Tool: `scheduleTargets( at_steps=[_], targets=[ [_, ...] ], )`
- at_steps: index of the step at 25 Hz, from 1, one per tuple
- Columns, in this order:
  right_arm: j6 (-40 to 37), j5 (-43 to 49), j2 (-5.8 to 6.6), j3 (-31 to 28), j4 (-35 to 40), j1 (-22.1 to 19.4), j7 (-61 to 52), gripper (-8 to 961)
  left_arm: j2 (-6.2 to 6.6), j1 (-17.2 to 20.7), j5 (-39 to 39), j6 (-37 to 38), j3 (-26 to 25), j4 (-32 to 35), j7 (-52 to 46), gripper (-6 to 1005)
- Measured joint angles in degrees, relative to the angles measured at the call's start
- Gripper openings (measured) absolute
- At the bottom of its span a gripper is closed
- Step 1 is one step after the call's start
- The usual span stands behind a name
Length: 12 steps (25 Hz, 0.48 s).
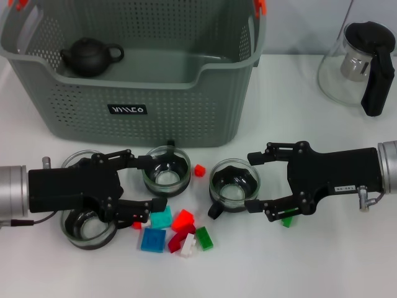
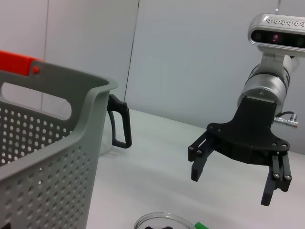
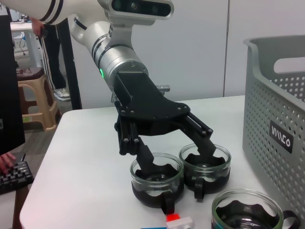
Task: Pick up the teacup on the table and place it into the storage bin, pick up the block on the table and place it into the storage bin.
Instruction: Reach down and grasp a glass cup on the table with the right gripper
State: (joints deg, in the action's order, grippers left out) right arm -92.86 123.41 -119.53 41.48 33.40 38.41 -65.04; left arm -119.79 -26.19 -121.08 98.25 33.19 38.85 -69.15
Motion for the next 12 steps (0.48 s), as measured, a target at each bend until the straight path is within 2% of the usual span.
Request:
scheduleTargets(
  at_steps=[12],
  targets=[
    [-0.1, 0.0, 0.0, 0.0, -0.3, 0.0, 0.0, 926, 0.0, 0.0, 0.1, 0.2, -0.1, 0.0, -0.1, 934]
  ],
)
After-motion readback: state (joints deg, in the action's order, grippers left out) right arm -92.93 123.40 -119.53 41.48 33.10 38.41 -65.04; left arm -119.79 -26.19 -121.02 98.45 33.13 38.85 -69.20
